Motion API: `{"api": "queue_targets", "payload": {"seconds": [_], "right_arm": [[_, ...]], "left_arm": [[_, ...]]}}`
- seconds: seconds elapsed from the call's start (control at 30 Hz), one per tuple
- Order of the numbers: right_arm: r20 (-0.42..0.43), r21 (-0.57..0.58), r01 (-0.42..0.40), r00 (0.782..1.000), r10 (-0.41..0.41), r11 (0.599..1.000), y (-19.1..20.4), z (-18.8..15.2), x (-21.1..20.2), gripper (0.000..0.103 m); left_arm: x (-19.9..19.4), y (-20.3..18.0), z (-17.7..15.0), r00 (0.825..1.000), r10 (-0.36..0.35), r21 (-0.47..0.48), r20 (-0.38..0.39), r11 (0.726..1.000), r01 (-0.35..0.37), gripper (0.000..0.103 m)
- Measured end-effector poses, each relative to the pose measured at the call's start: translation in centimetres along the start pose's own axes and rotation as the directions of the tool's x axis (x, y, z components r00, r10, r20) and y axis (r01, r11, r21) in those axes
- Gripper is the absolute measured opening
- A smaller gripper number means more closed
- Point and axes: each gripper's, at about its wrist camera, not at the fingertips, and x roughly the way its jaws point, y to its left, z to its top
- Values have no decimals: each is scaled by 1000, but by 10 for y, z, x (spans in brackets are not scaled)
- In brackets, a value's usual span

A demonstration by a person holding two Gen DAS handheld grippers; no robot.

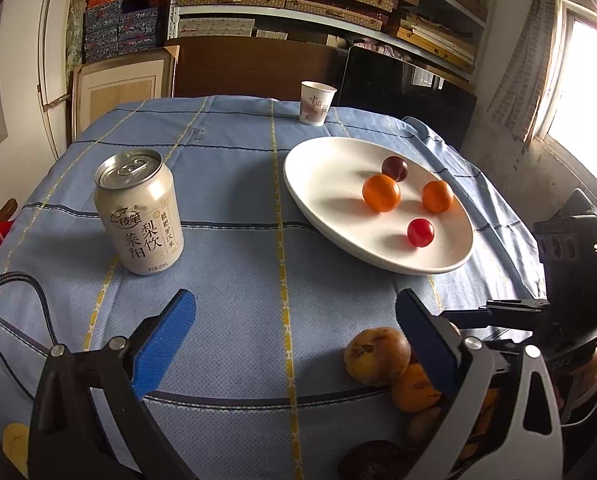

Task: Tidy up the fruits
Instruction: 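Grasp a brown potato with the right gripper while the left gripper grasps a yellow apple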

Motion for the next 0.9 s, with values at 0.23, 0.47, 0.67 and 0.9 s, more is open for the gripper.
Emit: {"api": "queue_targets", "payload": {"seconds": [0.23,0.47,0.67,0.9], "right_arm": [[-6,-29,43,999,-43,999,3,1,4,59],[-32,-44,14,999,-15,999,7,1,10,45],[-1,-15,0,1000,0,1000,4,2,0,44],[145,30,-39,989,35,999,-6,5,-44,44]], "left_arm": [[-2,-2,-1,1000,2,7,-2,1000,-2,98],[-1,-4,-3,1000,7,13,-8,1000,-6,98],[1,-4,-4,1000,7,8,-20,1000,-7,98],[16,-13,-10,986,-119,1,-115,993,120,98]]}}
